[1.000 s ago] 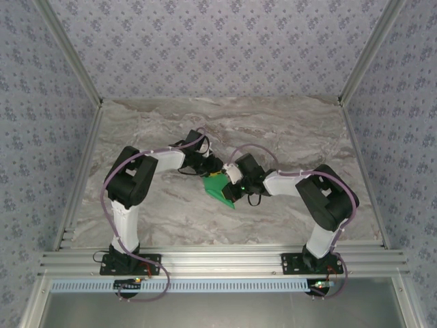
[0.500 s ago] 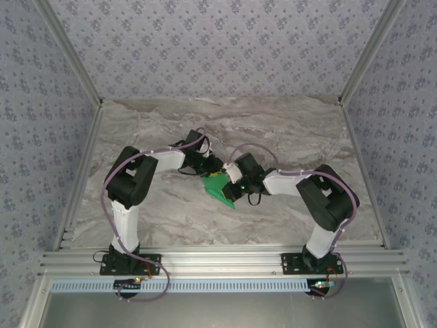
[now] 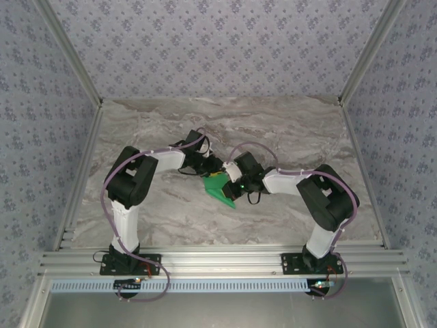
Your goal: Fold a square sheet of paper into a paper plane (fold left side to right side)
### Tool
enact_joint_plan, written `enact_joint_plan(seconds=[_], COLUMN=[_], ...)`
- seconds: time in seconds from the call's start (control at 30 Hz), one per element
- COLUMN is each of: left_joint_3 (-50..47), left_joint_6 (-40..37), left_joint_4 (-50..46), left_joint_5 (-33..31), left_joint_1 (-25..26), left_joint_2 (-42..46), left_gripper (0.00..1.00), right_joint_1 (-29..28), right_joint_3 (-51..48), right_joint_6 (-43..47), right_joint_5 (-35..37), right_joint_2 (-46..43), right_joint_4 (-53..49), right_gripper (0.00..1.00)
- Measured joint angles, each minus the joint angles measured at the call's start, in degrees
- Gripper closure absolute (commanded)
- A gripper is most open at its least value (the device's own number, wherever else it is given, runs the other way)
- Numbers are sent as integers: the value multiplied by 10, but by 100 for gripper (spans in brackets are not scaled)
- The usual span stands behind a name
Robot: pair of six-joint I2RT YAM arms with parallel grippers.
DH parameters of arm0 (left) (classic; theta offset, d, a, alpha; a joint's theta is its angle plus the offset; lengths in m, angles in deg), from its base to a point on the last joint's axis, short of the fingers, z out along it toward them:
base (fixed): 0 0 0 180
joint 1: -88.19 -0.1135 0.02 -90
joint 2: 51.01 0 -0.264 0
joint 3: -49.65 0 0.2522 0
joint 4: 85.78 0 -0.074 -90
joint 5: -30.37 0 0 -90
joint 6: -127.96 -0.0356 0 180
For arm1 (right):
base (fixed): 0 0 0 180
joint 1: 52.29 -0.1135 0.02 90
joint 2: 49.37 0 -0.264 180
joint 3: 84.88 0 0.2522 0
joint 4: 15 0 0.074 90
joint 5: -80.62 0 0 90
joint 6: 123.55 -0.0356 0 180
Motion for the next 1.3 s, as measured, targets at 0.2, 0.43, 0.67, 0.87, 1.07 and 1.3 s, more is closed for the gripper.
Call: enact_joint_plan(seconds=[0.2, 0.43, 0.67, 0.87, 1.07, 1.3], left_joint_3=[0, 1, 32, 65, 0, -165], left_joint_6=[0, -2, -24, -48, -50, 4], left_joint_4=[0, -1, -58, -106, -98, -14], left_joint_5=[0, 0, -9, -19, -31, -3], left_joint_1=[1, 1, 0, -25, -45, -25], left_joint_2=[0, 0, 0, 14, 97, 173], left_gripper=[75, 74, 70, 67, 78, 84], right_joint_1=[-4, -7, -17, -18, -21, -22], right_joint_3=[1, 2, 3, 5, 6, 7], right_joint_6=[0, 0, 0, 0, 0, 0], right_joint_5=[3, 6, 9, 10, 10, 12], right_joint_2=[4, 7, 10, 12, 13, 13], right_joint_4=[-6, -5, 3, 3, 3, 3], right_gripper=[93, 93, 93, 93, 93, 93])
